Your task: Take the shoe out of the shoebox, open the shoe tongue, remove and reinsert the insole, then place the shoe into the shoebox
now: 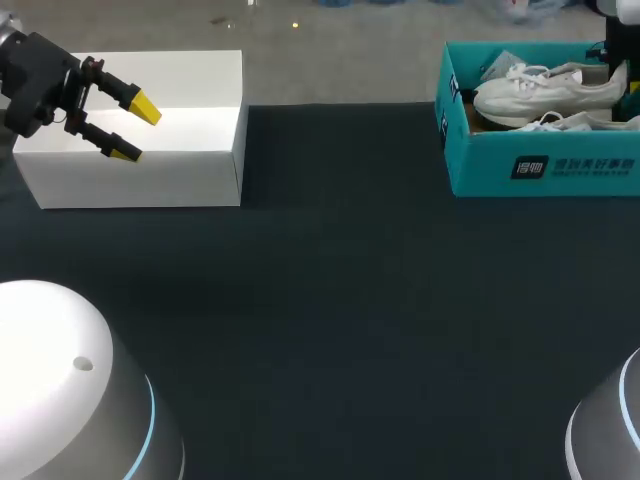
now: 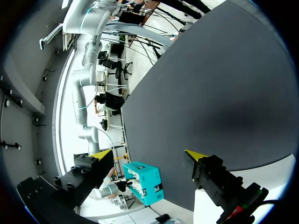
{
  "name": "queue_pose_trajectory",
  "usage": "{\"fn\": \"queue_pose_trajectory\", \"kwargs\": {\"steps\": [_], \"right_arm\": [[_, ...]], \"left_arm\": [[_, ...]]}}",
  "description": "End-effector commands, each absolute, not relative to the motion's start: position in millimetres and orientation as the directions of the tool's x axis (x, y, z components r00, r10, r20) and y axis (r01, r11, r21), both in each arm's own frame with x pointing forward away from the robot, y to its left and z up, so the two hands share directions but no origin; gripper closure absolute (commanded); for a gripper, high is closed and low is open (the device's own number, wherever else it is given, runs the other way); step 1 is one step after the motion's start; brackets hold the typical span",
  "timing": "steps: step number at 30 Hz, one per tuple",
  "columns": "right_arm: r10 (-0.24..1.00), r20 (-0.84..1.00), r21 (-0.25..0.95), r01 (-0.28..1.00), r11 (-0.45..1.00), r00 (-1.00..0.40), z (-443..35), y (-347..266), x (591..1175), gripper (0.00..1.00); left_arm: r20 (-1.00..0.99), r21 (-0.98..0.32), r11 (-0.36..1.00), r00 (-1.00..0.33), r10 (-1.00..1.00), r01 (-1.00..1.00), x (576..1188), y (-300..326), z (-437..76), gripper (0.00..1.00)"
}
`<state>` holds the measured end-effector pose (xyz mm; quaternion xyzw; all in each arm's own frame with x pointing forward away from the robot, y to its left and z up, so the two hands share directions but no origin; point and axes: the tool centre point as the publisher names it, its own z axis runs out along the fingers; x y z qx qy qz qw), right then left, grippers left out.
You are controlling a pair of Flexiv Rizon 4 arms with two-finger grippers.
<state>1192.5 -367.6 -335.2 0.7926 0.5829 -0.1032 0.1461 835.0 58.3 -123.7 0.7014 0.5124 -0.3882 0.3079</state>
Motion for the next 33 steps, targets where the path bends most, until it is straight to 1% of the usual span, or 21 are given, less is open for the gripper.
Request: {"fn": "queue_pose_trajectory", "kwargs": {"steps": [1,14,15,16,17,18,19,20,23,25,26,28,30,33], "right_arm": [[0.884,-0.354,-0.024,0.942,-0.334,0.305,-354.0,-369.2,1213.3,1.00],[0.855,-0.404,-0.076,0.919,-0.386,0.325,-381.0,-375.9,1213.3,1.00],[0.854,-0.402,-0.080,0.916,-0.392,0.330,-380.8,-376.2,1213.3,0.78],[0.854,-0.401,-0.081,0.915,-0.394,0.332,-378.7,-376.9,1213.6,0.54],[0.854,-0.396,-0.080,0.914,-0.397,0.336,-376.2,-377.3,1213.4,0.25],[0.854,-0.393,-0.079,0.913,-0.400,0.340,-374.6,-378.3,1213.7,0.27],[0.854,-0.390,-0.076,0.912,-0.403,0.345,-372.6,-379.3,1213.9,0.27],[0.854,-0.384,-0.077,0.910,-0.408,0.350,-370.3,-380.1,1214.0,0.21],[0.860,-0.363,-0.075,0.909,-0.411,0.359,-360.1,-380.0,1212.3,0.09],[0.867,-0.349,-0.065,0.914,-0.401,0.355,-350.9,-378.2,1209.8,0.09],[0.871,-0.342,-0.061,0.916,-0.396,0.353,-346.1,-377.2,1208.7,0.04],[0.877,-0.324,-0.050,0.919,-0.391,0.355,-334.6,-375.1,1206.3,0.04],[0.880,-0.306,-0.047,0.918,-0.394,0.363,-323.9,-373.2,1205.1,0.00],[0.885,-0.283,-0.050,0.916,-0.399,0.370,-308.9,-368.5,1202.9,0.00]], "left_arm": [[-0.859,0.034,-0.287,0.175,0.481,0.957,835.4,59.1,-123.3,0.00],[-0.859,0.034,-0.287,0.175,0.481,0.957,835.4,59.1,-123.3,0.00],[-0.859,0.034,-0.287,0.175,0.481,0.957,835.4,59.1,-123.3,0.00],[-0.859,0.034,-0.287,0.175,0.481,0.957,835.4,59.1,-123.3,0.00],[-0.859,0.034,-0.287,0.175,0.481,0.957,835.4,59.1,-123.3,0.00],[-0.859,0.034,-0.287,0.175,0.481,0.957,835.4,59.1,-123.3,0.00],[-0.859,0.034,-0.287,0.175,0.481,0.957,835.4,59.1,-123.3,0.00],[-0.859,0.034,-0.287,0.175,0.481,0.957,835.4,59.1,-123.3,0.00],[-0.859,0.034,-0.287,0.175,0.481,0.957,835.4,59.1,-123.3,0.00],[-0.859,0.034,-0.287,0.175,0.481,0.957,835.4,59.1,-123.3,0.00],[-0.859,0.034,-0.287,0.175,0.481,0.957,835.4,59.1,-123.3,0.00],[-0.859,0.034,-0.287,0.175,0.481,0.957,835.4,59.1,-123.3,0.00],[-0.859,0.034,-0.287,0.175,0.481,0.957,835.4,59.1,-123.3,0.00],[-0.859,0.034,-0.287,0.175,0.481,0.957,835.4,59.1,-123.3,0.00]]}}
